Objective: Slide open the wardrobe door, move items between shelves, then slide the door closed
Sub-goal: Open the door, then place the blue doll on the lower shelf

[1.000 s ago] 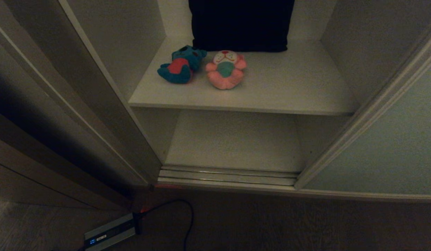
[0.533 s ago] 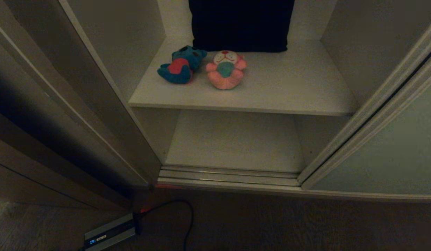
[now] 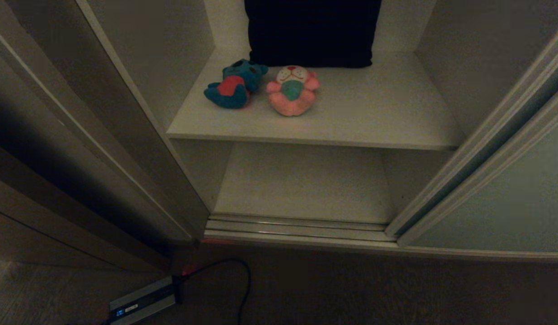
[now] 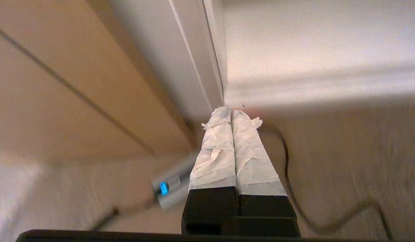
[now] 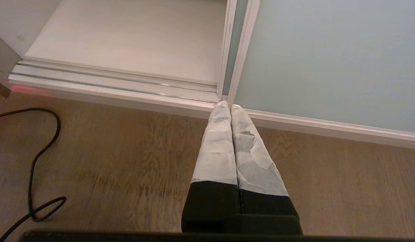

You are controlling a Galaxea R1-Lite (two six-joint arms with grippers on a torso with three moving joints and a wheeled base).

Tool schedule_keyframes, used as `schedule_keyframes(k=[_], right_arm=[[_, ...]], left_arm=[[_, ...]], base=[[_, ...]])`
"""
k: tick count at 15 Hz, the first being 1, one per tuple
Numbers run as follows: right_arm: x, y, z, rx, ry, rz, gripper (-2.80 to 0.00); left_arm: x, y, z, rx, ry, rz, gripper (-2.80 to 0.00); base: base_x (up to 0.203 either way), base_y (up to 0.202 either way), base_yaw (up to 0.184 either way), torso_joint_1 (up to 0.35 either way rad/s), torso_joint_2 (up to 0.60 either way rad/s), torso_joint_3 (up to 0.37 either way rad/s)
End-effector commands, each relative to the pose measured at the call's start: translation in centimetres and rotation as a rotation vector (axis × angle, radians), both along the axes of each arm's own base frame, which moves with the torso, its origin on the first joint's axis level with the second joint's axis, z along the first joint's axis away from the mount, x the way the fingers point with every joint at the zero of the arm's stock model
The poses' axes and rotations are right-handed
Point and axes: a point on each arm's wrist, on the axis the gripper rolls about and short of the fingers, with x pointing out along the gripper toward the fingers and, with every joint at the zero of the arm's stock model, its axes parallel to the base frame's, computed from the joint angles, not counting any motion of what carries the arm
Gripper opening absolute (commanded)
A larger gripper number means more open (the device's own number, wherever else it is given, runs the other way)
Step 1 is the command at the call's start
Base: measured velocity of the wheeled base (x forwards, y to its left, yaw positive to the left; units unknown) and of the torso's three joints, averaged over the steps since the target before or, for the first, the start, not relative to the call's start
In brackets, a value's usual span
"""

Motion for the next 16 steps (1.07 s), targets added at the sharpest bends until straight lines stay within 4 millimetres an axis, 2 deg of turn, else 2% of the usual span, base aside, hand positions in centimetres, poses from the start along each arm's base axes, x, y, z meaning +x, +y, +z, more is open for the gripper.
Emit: schedule_keyframes(k=[1, 4, 7, 9, 11, 15, 16], right_arm=[[0.0, 0.0, -0.1, 0.0, 0.005, 0.0, -2.8], [0.0, 0.0, -0.1, 0.0, 0.005, 0.0, -2.8], [0.0, 0.0, -0.1, 0.0, 0.005, 0.0, -2.8], [0.0, 0.0, -0.1, -0.001, 0.004, 0.0, -2.8], [0.0, 0.0, -0.1, -0.002, 0.004, 0.0, -2.8], [0.0, 0.0, -0.1, -0.002, 0.004, 0.0, -2.8], [0.0, 0.0, -0.1, -0.002, 0.005, 0.0, -2.8]], left_arm=[[1.3, 0.0, 5.3, -0.028, 0.026, -0.009, -2.8], [6.6, -0.2, 13.4, -0.096, 0.087, -0.085, -2.8], [13.6, -0.4, 18.5, -0.12, 0.108, -0.179, -2.8], [18.3, -0.9, 20.2, -0.13, 0.126, -0.247, -2.8], [22.8, -1.9, 20.5, -0.134, 0.172, -0.305, -2.8], [28.9, -4.8, 22.6, -0.165, 0.164, -0.405, -2.8], [30.0, -5.4, 22.7, -0.175, 0.167, -0.414, 0.0]], base=[[0.0, 0.0, 0.0, 0.0, 0.0, 0.0], [0.0, 0.0, 0.0, 0.0, 0.0, 0.0], [0.0, 0.0, 0.0, 0.0, 0.0, 0.0], [0.0, 0.0, 0.0, 0.0, 0.0, 0.0], [0.0, 0.0, 0.0, 0.0, 0.0, 0.0], [0.0, 0.0, 0.0, 0.0, 0.0, 0.0], [0.0, 0.0, 0.0, 0.0, 0.0, 0.0]])
